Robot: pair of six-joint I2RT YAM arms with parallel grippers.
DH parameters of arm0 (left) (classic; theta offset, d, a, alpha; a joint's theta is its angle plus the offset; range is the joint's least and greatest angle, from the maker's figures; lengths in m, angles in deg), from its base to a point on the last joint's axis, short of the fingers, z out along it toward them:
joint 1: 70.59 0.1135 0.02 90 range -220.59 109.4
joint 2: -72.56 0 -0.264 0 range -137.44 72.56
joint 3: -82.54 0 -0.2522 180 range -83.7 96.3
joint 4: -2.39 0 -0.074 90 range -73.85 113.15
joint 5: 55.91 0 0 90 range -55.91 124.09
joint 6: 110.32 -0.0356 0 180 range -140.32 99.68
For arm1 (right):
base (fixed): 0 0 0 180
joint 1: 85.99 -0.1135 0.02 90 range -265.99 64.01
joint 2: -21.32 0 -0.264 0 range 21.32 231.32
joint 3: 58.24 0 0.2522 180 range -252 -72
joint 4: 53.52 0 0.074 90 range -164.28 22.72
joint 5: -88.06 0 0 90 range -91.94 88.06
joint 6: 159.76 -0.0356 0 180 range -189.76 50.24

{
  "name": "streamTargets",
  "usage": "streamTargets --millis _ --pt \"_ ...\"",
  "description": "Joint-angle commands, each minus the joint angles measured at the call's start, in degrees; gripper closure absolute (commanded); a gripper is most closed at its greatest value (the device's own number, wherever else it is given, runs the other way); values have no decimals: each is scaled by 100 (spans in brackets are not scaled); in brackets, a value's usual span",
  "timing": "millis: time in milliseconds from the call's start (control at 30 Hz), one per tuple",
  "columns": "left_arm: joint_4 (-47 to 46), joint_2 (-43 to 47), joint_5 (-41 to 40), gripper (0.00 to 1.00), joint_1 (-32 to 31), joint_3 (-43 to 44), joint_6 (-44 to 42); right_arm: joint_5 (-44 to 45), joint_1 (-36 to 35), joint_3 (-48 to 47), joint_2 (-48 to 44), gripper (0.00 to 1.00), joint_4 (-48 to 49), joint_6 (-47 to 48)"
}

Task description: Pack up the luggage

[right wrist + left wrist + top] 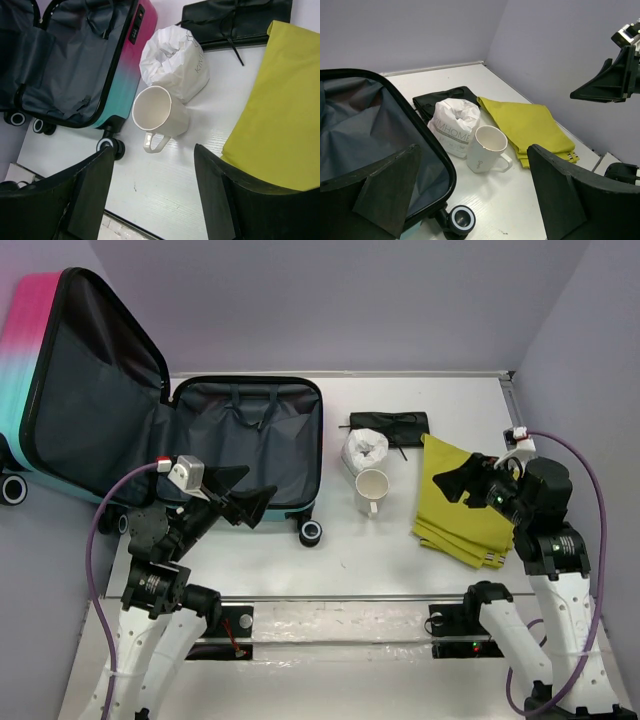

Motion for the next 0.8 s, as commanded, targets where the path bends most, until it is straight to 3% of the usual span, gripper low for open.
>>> streamTargets --millis 0,233,367,500,767 --pt "-183 -61 257 1 -17 162 -50 -459 37 -113 264 29 280 47" --pt "-174 -123 327 1 10 154 -68 -460 -252 11 808 29 843 -208" --pt "-174 -131 336 1 27 154 -77 50 -823 -68 1239 28 975 -217" --pt "-157 -123 319 1 27 145 -94 1059 -1895 -244 1871 28 1186 -234" --pt "-130 -114 292 1 36 154 -103 2245 -2424 -578 3321 30 1424 -103"
